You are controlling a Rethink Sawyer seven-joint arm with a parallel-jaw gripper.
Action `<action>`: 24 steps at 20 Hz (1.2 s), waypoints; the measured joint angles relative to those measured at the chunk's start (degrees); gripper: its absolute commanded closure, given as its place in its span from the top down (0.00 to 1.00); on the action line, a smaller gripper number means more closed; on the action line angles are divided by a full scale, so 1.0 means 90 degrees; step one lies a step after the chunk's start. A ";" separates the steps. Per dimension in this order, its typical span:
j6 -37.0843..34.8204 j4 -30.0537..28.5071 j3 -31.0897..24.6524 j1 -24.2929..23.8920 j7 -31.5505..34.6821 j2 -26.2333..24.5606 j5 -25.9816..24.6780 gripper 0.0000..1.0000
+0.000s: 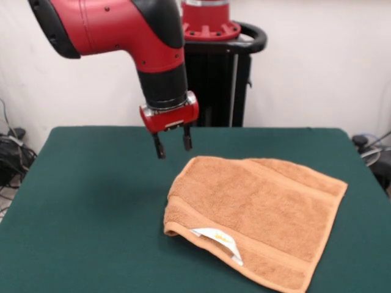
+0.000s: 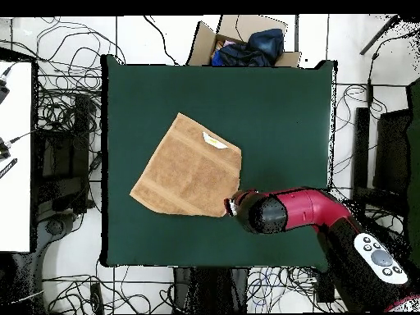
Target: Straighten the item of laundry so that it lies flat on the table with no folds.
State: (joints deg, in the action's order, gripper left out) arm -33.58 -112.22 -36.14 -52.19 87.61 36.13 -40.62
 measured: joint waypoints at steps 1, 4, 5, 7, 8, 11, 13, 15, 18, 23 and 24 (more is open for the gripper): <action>-0.0075 0.0061 -0.0011 -0.0004 0.0000 -0.0038 0.0018 1.00; -0.0157 0.0147 -0.0054 -0.0032 0.0000 -0.0103 0.0043 1.00; -0.0177 0.0211 -0.0087 -0.0060 0.0000 -0.0149 0.0050 1.00; -0.0177 0.0331 -0.0117 -0.0102 0.0000 -0.0212 0.0049 1.00; -0.0177 0.0420 -0.0135 -0.0132 0.0000 -0.0255 0.0047 1.00; -0.0179 0.0572 -0.0191 -0.0181 0.0000 -0.0285 0.0042 1.00; -0.0179 0.0674 -0.0267 -0.0217 -0.0001 -0.0292 0.0042 1.00; -0.0179 0.0834 -0.0396 -0.0265 -0.0011 -0.0295 0.0042 1.00; -0.0180 0.1071 -0.0577 -0.0326 -0.0076 -0.0298 0.0045 1.00; -0.0181 0.1441 -0.0823 -0.0417 -0.0289 -0.0345 0.0102 1.00; -0.0181 0.1500 -0.0858 -0.0431 -0.0320 -0.0363 0.0113 1.00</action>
State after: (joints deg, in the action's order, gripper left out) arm -35.21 -98.72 -43.86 -56.07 84.73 32.86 -39.60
